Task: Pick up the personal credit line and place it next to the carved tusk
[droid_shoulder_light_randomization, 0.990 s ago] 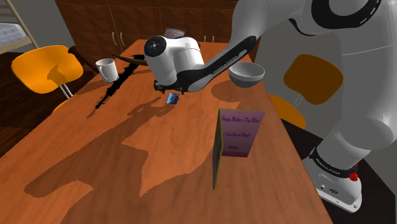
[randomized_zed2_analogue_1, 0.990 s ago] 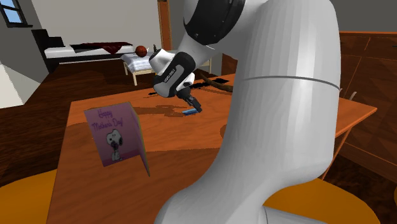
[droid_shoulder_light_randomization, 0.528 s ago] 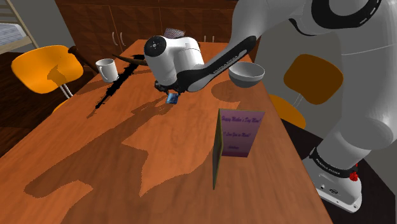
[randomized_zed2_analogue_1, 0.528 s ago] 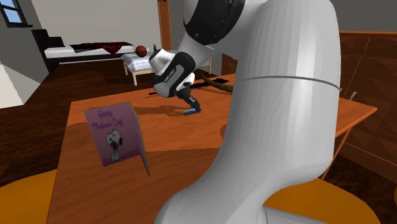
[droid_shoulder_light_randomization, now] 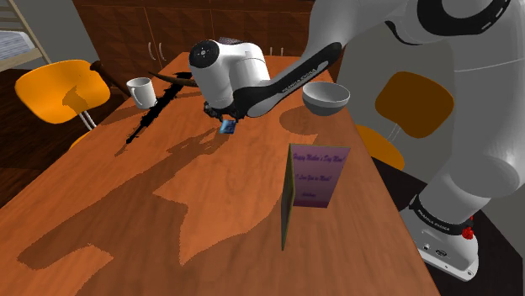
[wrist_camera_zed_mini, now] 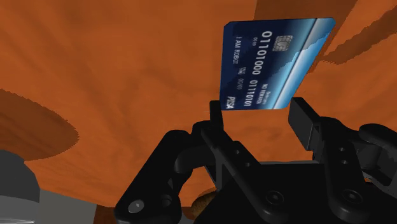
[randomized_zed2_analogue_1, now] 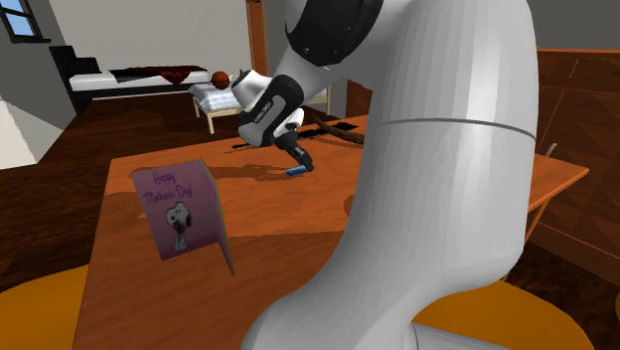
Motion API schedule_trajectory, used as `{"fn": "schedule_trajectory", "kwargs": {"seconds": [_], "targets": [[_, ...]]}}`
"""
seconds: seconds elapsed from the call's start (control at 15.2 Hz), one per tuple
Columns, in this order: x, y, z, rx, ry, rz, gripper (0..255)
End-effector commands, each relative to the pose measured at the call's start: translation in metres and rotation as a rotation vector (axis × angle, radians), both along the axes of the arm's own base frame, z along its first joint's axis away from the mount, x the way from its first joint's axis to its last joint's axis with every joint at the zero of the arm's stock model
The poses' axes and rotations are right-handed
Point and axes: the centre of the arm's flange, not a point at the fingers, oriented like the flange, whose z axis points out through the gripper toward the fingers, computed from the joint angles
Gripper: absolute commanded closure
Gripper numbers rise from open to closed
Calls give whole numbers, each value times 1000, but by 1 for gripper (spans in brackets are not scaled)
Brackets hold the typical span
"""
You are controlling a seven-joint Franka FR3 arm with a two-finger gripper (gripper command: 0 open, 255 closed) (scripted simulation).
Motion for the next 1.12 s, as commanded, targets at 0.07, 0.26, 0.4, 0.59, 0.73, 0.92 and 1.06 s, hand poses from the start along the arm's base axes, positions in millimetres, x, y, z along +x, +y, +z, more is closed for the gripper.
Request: {"fn": "schedule_trajectory", "kwargs": {"seconds": [0.07,0.26,0.4,0.59,0.73,0.92,1.06], "targets": [[1,0,16,0,0,0,255],[1,0,32,0,0,0,255],[1,0,43,0,0,0,255],[1,0,58,0,0,0,255],[1,0,69,0,0,0,255],[1,0,85,0,0,0,255],[1,0,95,0,0,0,255]]}}
